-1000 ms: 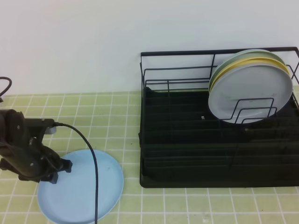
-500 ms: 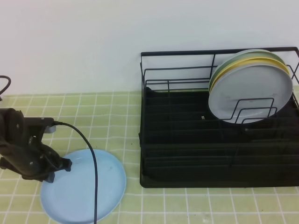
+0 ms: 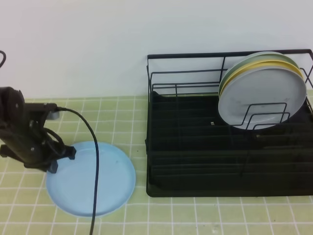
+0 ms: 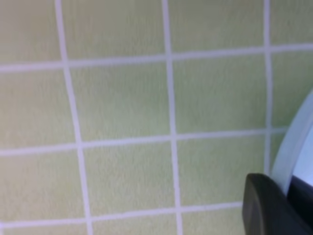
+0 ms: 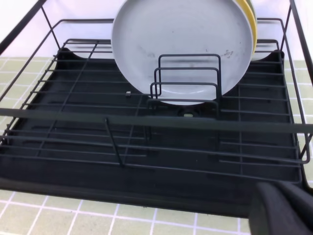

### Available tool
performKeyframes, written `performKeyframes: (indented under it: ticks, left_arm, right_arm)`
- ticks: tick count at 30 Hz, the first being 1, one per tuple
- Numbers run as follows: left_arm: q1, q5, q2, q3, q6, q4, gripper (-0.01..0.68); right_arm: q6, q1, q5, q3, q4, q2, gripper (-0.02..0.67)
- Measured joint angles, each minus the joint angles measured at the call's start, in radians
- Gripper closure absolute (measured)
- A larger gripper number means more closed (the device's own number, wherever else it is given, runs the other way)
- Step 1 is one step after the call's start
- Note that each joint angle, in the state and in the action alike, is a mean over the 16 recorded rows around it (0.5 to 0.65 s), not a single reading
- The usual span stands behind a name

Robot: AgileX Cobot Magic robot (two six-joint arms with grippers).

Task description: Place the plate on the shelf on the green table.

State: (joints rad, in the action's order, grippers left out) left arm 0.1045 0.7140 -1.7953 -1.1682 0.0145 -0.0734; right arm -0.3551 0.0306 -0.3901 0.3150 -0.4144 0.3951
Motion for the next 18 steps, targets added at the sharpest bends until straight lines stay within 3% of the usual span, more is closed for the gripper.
performKeyframes:
  ticks: [18]
  left_arm:
    - [0.0, 0.126, 0.012, -0.125, 0.074, 0.033, 0.673]
  right_arm:
    - [0.0, 0.0, 0.0, 0.0, -0.001, 0.0, 0.638]
